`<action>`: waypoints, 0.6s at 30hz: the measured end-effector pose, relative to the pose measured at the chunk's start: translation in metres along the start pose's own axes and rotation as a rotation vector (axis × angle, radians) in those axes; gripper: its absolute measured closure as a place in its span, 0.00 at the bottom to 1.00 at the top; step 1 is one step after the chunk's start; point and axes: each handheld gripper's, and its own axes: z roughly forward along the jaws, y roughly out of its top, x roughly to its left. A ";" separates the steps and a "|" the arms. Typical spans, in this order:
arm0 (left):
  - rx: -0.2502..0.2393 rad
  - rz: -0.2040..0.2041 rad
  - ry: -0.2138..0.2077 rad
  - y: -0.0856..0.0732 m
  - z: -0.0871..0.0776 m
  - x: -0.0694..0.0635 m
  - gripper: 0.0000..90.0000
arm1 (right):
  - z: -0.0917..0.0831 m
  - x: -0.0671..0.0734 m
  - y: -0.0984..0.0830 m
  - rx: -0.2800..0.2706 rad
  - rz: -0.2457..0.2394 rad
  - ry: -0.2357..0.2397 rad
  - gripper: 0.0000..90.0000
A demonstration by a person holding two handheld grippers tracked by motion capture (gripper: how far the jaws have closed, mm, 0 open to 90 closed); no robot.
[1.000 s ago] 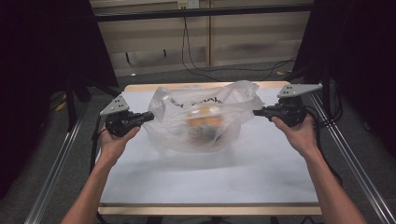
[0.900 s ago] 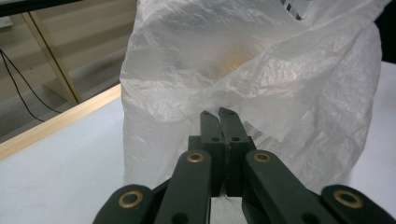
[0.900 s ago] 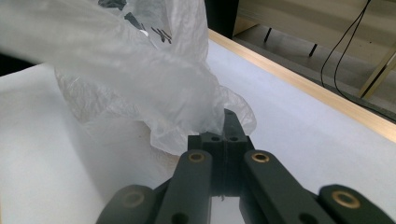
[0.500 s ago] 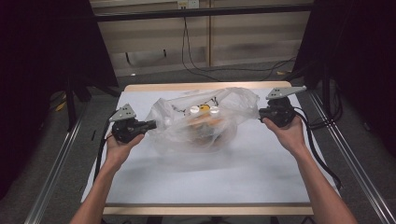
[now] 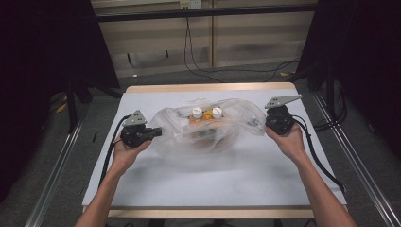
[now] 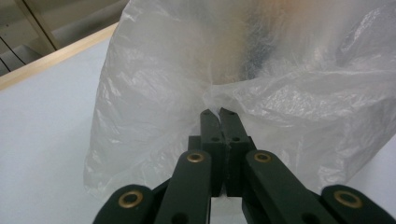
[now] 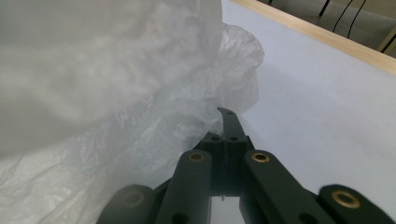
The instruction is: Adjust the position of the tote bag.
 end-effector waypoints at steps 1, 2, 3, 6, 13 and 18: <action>0.009 0.000 -0.004 -0.002 0.003 0.001 1.00 | 0.003 0.000 -0.002 0.006 0.000 0.002 1.00; 0.009 0.000 -0.004 -0.002 0.003 0.001 1.00 | 0.005 0.000 -0.004 0.012 0.002 0.002 1.00; 0.016 0.000 -0.005 -0.003 0.005 0.001 1.00 | 0.005 0.000 -0.004 0.012 0.002 0.002 1.00; 0.039 0.003 -0.001 -0.007 0.009 0.002 1.00 | 0.014 -0.002 -0.011 0.029 0.009 0.003 1.00; 0.079 0.004 -0.013 -0.012 0.019 0.002 1.00 | 0.022 -0.005 -0.018 0.058 0.012 0.004 1.00; 0.124 0.023 -0.019 -0.015 0.025 0.000 1.00 | 0.025 -0.007 -0.024 0.080 0.022 -0.004 1.00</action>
